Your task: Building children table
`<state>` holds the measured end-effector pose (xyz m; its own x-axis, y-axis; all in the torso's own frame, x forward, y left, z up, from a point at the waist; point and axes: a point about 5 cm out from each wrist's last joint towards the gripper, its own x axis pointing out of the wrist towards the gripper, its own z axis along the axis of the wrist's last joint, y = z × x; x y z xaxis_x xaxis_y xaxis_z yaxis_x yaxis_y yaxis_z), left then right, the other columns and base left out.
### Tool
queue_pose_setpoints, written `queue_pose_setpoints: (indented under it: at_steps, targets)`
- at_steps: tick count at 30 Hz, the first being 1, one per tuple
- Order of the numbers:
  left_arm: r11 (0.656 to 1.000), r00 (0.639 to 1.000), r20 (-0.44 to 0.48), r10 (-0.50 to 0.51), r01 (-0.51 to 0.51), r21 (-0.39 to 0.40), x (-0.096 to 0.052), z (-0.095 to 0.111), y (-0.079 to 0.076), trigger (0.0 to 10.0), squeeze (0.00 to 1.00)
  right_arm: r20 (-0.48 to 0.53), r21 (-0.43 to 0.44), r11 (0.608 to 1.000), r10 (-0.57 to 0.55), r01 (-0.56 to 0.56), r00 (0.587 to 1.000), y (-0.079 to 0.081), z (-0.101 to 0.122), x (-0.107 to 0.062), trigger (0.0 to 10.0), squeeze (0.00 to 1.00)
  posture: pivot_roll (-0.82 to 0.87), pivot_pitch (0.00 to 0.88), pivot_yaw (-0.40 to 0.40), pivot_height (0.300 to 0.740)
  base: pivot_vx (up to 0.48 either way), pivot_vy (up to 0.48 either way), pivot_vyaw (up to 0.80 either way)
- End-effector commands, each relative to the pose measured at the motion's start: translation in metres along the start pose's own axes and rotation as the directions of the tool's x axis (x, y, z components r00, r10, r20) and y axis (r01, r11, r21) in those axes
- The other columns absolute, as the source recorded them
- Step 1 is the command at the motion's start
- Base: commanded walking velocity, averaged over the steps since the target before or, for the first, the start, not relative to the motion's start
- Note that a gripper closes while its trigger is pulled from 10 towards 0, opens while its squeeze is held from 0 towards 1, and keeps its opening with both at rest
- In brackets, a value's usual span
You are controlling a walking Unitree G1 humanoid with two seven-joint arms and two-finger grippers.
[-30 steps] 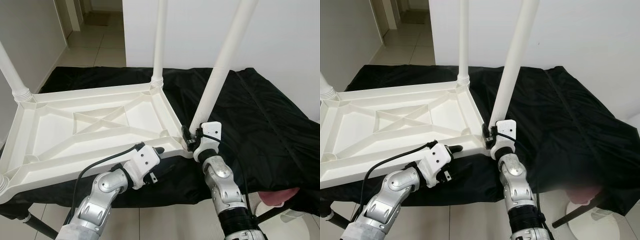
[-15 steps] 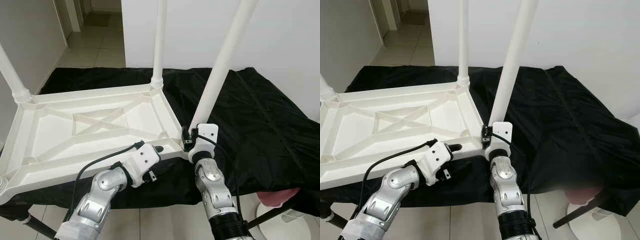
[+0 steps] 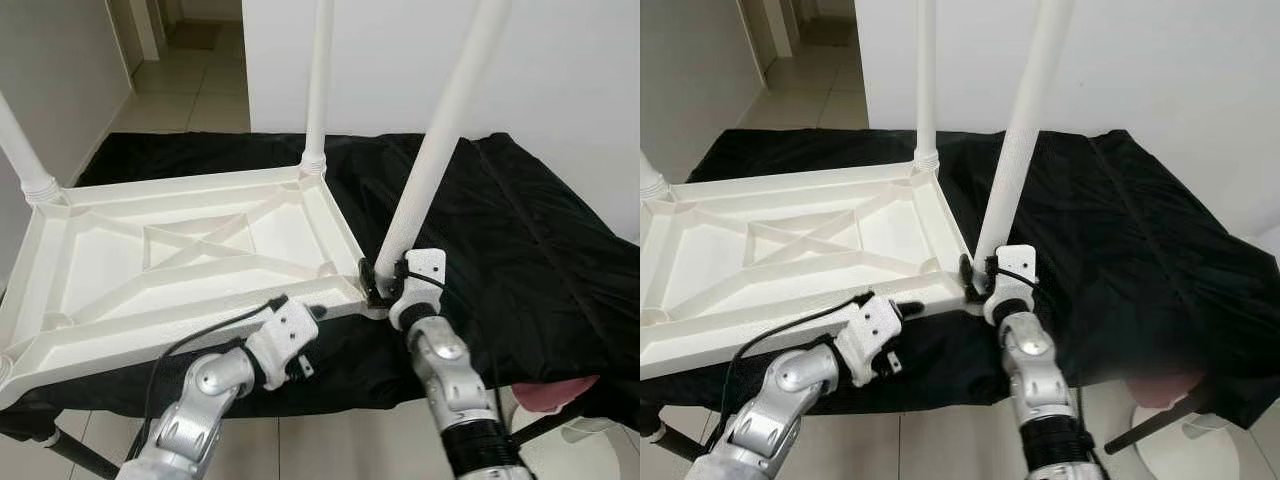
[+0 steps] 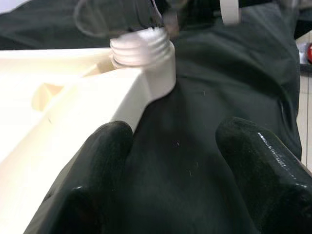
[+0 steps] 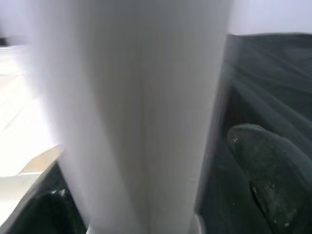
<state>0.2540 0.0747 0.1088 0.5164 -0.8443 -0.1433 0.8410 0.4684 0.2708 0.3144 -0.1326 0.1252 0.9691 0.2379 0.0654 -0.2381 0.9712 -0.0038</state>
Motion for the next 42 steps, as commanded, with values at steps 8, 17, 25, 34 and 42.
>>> queue_pose_setpoints:
  at_steps: [8,17,25,34,42]
  targets:
    - [0.991,0.991,0.026,0.133,-0.133,0.001,-0.003,0.006,0.011,10.0,0.0,0.024,-0.031,0.98,0.196,-0.196,0.98,-0.01,0.006,0.003,10.0,0.0,0.07,0.0,-0.069,0.74,0.0,0.0,0.0]
    - [0.992,0.989,0.074,0.126,-0.124,-0.029,0.0,0.017,0.013,10.0,0.0,0.009,-0.069,0.891,0.451,-0.449,0.893,-0.02,0.008,0.01,10.0,0.0,0.08,0.0,-0.058,0.74,0.0,0.0,0.0]
    - [0.995,0.993,0.071,0.098,-0.098,-0.001,0.0,0.019,0.017,10.0,0.0,-0.057,-0.075,0.844,0.528,-0.531,0.847,-0.02,0.002,0.02,2.5,0.0,0.07,0.0,-0.043,0.74,0.0,0.0,0.0]
    - [0.995,0.993,0.062,0.096,-0.097,0.005,0.001,0.017,0.016,10.0,0.0,-0.076,-0.06,0.825,0.558,-0.562,0.826,-0.024,-0.006,0.019,0.0,0.0,0.07,0.0,-0.05,0.74,0.0,0.0,0.0]
    - [0.996,0.995,0.059,0.084,-0.084,0.0,0.002,0.016,0.011,10.0,0.0,-0.038,0.02,0.867,0.499,-0.498,0.866,-0.03,-0.008,0.017,10.0,0.0,0.07,0.0,-0.051,0.74,0.0,0.0,0.0]
